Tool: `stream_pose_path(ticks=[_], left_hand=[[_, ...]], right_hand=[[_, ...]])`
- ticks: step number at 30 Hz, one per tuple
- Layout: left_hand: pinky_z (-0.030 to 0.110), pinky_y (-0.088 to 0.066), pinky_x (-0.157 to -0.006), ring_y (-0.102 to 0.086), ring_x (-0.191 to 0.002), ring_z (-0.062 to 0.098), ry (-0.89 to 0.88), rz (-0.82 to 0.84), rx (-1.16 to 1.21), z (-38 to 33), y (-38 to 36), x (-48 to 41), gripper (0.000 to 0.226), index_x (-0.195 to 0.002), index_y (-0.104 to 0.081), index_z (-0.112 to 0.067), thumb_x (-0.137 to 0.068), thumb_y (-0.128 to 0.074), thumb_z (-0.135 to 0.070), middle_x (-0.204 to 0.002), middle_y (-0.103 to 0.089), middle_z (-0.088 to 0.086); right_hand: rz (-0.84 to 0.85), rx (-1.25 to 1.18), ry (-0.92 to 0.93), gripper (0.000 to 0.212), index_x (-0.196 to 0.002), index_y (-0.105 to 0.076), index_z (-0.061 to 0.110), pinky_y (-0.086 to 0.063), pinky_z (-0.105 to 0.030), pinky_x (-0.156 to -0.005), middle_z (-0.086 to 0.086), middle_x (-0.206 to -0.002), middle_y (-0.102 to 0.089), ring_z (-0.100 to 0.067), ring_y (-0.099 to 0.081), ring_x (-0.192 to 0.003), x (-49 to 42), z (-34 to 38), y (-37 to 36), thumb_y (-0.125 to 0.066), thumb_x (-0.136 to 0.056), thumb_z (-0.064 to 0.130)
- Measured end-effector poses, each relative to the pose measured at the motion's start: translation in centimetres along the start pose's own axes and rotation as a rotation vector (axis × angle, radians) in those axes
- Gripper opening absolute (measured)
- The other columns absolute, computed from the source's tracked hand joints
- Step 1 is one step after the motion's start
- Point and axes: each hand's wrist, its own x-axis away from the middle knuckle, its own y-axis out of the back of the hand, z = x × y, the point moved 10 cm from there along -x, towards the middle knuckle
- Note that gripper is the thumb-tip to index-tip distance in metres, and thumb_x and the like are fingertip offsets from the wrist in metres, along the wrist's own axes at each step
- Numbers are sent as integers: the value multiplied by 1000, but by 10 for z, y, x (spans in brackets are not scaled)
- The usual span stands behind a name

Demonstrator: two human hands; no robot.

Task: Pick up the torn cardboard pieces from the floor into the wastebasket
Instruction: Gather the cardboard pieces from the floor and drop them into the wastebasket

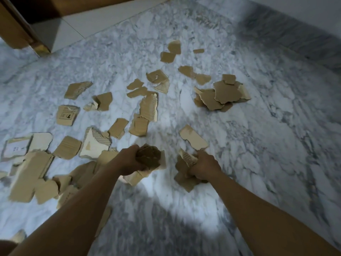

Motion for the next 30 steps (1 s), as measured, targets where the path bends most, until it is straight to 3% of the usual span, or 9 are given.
stream_pose_path(ticks=[3, 5, 7, 10, 14, 17, 23, 26, 30], left_hand=[[34, -49, -80, -61, -92, 18, 6, 21, 53, -1, 1, 0, 69, -107, -58, -17, -51, -85, -48, -97, -66, -2], [41, -54, -87, -66, -92, 19, -22, 21, 80, -8, 6, -1, 75, -107, -65, -17, -44, -79, -55, -97, -72, 0], [39, -54, -89, -68, -93, 18, -60, 18, 122, -20, 13, 1, 58, -103, -70, -20, -53, -83, -48, -95, -75, 1], [35, -53, -88, -69, -94, 16, -104, -22, 239, -38, 29, 0, 49, -100, -71, -28, -58, -85, -47, -96, -75, -4], [43, -57, -89, -73, -95, 23, -156, -13, 481, -81, 35, -1, 44, -106, -72, -15, -68, -86, -33, -98, -77, 7], [48, -58, -89, -70, -105, 29, -296, 142, 622, -158, 25, 11, 32, -119, -69, -11, -89, -72, -22, -111, -73, 15], [32, -55, -63, -72, -84, 23, -309, 293, 759, -282, 8, 32, 27, -105, -70, -19, -103, -44, -26, -98, -76, 7], [39, -50, -75, -67, -93, 29, -325, 323, 670, -342, -10, 37, 43, -103, -67, -23, -106, -29, -43, -105, -73, 9], [53, -54, -92, -63, -108, 35, -464, 437, 440, -440, -51, 62, 58, -120, -57, -19, -82, -47, -61, -125, -62, 14]], right_hand=[[25, -61, -2, 73, -127, -48, 24, -47, -26, -56, -3, -111, -63, -22, -62, -87, -1, -3, -2, -88, -67, 34], [51, -68, -2, 61, -112, -52, 24, -47, -26, -53, 0, -100, -64, -17, -61, -78, 1, -5, -1, -90, -65, 33], [98, -154, -19, 48, -103, -65, 17, -54, -31, -53, -5, -86, -69, -17, -65, -66, 4, -5, 3, -91, -64, 27], [140, -478, -13, 42, -100, -70, 1, -48, -26, -44, -11, -64, -66, -19, -60, -46, 13, 3, 29, -94, -67, 13], [124, -724, 79, 45, -103, -72, 2, -60, -33, -66, -12, -86, -76, -25, -73, -79, 25, 24, 80, -92, -68, 21], [117, -881, 63, 36, -104, -71, 2, -61, -35, -69, -15, -89, -77, -27, -74, -81, 36, 23, 97, -87, -77, 21], [-113, -1161, 20, 47, -122, -66, 11, -60, -47, -90, -11, -109, -76, -31, -73, -101, 75, -31, 164, -83, -82, 29], [-244, -1271, -31, 34, -117, -66, 12, -59, -44, -91, -13, -108, -76, -29, -73, -98, 112, -76, 203, -78, -87, 24], [-449, -1372, -86, 15, -101, -67, 7, -60, -44, -80, -15, -98, -74, -31, -72, -89, 178, -149, 248, -68, -94, 21]])
